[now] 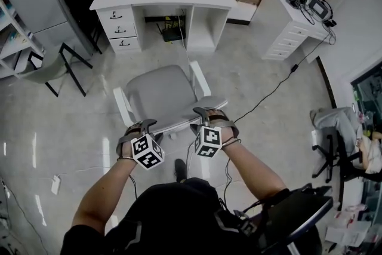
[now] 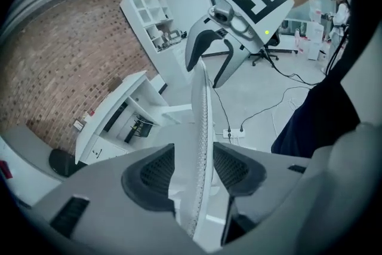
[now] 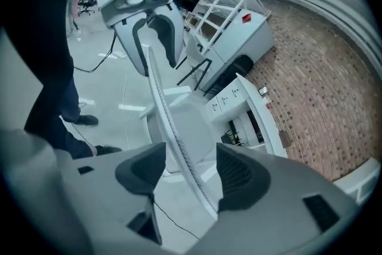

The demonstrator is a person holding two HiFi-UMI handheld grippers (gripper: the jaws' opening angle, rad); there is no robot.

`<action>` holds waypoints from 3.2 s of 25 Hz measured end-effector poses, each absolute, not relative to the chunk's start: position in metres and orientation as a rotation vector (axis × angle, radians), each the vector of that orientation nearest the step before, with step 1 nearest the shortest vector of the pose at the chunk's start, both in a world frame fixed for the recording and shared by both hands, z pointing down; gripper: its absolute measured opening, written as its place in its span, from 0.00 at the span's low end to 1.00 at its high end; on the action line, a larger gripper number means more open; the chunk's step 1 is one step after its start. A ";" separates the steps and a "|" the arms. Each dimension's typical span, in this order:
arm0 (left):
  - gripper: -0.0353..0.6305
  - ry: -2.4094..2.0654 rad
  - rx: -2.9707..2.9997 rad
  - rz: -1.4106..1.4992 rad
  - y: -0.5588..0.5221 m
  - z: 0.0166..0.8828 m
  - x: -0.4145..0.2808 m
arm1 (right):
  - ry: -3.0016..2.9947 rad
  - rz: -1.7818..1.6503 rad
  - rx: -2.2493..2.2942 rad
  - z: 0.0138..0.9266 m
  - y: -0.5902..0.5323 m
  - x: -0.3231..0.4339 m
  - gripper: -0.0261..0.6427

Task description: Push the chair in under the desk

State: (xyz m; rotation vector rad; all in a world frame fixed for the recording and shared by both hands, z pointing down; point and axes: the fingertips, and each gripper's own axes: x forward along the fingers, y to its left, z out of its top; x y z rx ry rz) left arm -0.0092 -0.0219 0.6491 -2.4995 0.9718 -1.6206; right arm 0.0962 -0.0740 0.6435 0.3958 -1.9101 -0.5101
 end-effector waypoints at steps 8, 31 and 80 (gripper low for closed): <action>0.21 0.916 -2.557 -1.673 -0.018 0.670 0.000 | -1.841 -0.489 0.248 0.682 -0.082 0.099 0.29; 0.26 1.018 -2.518 -1.927 -0.070 0.685 -0.054 | -1.849 -0.334 0.233 0.688 -0.120 0.056 0.27; 0.28 0.927 -2.455 -1.964 -0.276 0.691 -0.117 | -1.859 -0.337 0.332 0.697 -0.305 0.004 0.25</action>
